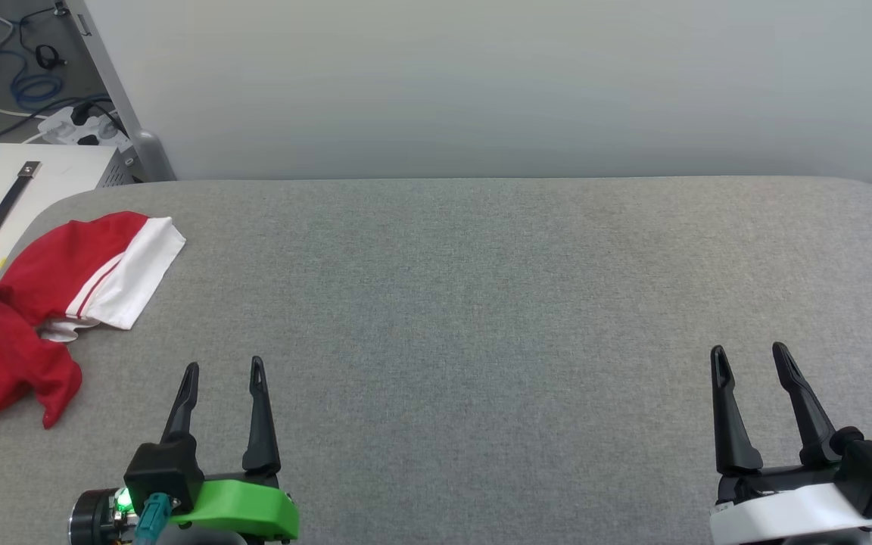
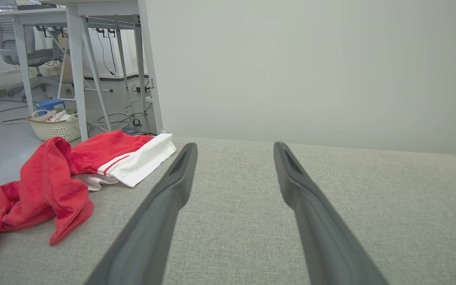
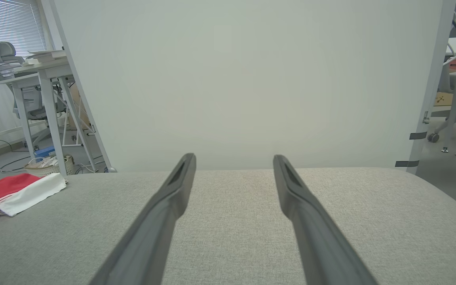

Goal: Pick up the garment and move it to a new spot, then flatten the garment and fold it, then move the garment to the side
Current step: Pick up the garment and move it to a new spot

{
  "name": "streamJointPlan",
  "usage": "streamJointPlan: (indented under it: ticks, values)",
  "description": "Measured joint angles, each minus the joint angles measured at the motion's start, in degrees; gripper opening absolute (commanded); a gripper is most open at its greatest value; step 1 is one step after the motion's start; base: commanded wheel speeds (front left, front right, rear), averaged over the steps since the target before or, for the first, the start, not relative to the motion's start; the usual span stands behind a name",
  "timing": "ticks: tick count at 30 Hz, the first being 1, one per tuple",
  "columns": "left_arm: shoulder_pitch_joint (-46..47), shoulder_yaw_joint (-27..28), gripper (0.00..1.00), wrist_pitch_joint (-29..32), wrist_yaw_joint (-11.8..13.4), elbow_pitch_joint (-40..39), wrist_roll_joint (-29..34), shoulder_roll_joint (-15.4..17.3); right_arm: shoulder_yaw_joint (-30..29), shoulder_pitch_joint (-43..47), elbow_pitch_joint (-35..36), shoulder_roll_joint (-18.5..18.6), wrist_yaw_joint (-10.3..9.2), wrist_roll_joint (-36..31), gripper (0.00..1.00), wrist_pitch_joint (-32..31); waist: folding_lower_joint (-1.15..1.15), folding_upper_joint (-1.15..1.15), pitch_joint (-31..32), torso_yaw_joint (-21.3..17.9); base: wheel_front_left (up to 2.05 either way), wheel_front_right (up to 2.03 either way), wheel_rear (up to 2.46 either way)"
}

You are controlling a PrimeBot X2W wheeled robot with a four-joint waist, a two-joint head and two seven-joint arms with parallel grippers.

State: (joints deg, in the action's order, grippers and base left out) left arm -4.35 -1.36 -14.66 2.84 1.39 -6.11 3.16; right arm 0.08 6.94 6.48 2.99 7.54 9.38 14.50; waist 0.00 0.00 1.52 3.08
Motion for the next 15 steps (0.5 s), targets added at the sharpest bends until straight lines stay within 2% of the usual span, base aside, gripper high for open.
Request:
streamJointPlan:
  ticks: [15]
  values:
    - [-0.16,-0.04,1.0,0.0,0.46,0.15,0.0,0.0,0.02,0.04,0.02,0.0,0.0,-0.1,1.0,0.16,0.0,0.0,-0.1,0.62,0.0,0.0,0.0]
